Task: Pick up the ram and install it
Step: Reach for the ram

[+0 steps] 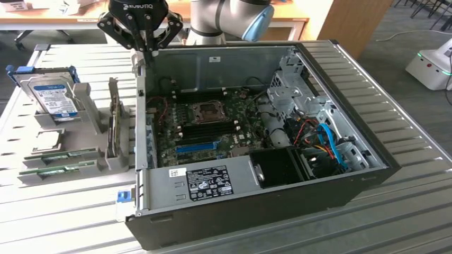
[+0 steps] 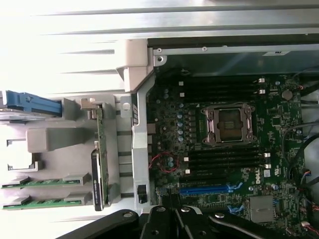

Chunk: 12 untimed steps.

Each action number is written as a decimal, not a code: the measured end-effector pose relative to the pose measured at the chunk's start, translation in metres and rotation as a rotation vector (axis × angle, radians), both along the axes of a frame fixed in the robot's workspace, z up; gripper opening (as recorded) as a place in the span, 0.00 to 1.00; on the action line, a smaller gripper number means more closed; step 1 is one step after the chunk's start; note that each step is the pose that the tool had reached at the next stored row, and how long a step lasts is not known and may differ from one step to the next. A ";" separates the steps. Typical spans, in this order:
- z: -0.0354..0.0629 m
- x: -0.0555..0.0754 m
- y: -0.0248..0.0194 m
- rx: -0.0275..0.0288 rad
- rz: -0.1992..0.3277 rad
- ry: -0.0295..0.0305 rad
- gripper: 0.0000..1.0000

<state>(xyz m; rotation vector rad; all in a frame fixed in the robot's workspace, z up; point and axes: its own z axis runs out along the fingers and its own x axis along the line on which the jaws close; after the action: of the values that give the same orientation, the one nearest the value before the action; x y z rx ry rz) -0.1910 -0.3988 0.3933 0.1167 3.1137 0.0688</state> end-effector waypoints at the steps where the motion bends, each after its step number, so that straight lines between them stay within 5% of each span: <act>1: 0.0000 -0.001 0.0000 0.0000 0.000 -0.0001 0.11; 12: 0.0000 -0.010 0.0000 0.0000 0.000 -0.0001 0.11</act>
<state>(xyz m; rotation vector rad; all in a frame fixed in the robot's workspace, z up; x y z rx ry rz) -0.2015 -0.3989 0.3932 0.1165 3.1136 0.0689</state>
